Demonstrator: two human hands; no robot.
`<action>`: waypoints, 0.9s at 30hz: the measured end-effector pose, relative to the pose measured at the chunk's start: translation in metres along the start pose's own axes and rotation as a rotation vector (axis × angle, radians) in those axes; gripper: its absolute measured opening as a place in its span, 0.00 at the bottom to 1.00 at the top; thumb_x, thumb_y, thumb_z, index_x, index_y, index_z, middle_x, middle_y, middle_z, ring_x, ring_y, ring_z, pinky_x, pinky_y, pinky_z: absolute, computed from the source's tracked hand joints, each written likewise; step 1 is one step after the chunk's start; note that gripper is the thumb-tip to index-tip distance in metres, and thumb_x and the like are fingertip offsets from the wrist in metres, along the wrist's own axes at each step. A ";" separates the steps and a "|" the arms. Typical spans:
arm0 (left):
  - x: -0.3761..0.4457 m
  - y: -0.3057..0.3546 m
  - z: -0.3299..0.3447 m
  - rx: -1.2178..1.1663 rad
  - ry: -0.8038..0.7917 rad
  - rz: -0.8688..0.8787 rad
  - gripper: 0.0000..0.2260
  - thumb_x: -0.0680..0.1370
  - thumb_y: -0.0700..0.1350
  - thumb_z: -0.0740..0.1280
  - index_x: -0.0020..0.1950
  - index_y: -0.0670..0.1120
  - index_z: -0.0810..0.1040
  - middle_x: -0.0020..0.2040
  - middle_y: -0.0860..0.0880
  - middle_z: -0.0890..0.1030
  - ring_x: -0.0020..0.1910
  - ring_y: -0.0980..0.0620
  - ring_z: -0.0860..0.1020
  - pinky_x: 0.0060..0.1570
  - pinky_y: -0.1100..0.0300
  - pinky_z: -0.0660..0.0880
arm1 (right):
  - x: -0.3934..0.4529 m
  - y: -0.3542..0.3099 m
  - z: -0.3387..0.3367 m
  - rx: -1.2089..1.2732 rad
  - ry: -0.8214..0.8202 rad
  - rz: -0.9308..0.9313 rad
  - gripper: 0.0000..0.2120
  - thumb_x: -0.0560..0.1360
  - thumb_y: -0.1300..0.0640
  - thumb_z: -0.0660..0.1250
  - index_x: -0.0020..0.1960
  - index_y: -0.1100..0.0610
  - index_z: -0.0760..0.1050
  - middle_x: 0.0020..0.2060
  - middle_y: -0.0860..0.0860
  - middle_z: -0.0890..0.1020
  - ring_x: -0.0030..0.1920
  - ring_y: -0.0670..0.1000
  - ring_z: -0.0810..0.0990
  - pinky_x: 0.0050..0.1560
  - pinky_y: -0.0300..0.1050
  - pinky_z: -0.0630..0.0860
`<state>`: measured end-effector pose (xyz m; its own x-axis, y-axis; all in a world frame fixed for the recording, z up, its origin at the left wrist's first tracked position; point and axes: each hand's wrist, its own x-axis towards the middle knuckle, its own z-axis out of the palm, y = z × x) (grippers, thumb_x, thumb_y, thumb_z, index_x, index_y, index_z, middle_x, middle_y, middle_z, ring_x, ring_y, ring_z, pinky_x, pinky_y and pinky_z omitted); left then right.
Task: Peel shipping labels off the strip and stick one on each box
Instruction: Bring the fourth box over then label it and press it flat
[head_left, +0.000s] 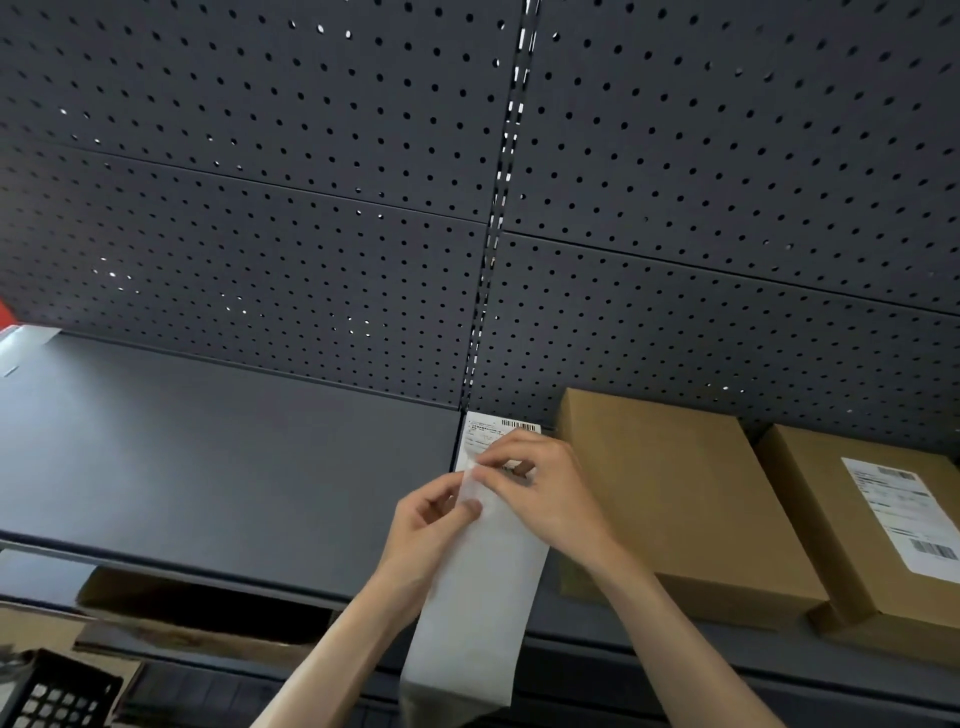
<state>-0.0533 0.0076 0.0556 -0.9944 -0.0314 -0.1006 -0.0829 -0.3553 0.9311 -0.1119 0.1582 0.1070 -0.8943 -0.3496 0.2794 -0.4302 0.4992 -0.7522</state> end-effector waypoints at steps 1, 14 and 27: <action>0.000 -0.001 0.000 0.004 0.007 0.005 0.11 0.74 0.40 0.72 0.55 0.45 0.85 0.52 0.38 0.85 0.50 0.45 0.81 0.52 0.50 0.76 | 0.000 0.000 0.000 0.023 0.022 0.008 0.02 0.74 0.59 0.76 0.46 0.55 0.87 0.43 0.43 0.85 0.47 0.44 0.84 0.48 0.37 0.77; -0.005 -0.002 0.006 0.168 0.001 0.115 0.11 0.78 0.38 0.70 0.57 0.49 0.85 0.50 0.41 0.84 0.49 0.45 0.77 0.51 0.51 0.73 | -0.009 -0.007 -0.008 -0.549 -0.029 -0.394 0.14 0.81 0.54 0.60 0.44 0.58 0.80 0.44 0.48 0.82 0.43 0.51 0.81 0.37 0.51 0.79; -0.010 -0.007 0.011 -0.031 0.165 -0.076 0.06 0.76 0.36 0.70 0.48 0.43 0.86 0.50 0.35 0.85 0.46 0.42 0.82 0.50 0.46 0.77 | 0.020 -0.009 -0.029 0.090 0.181 0.250 0.08 0.80 0.63 0.66 0.43 0.60 0.80 0.32 0.48 0.80 0.29 0.40 0.74 0.32 0.30 0.69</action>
<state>-0.0437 0.0202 0.0541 -0.9610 -0.1547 -0.2290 -0.1534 -0.3906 0.9077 -0.1299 0.1694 0.1364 -0.9819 -0.0737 0.1746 -0.1885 0.4769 -0.8585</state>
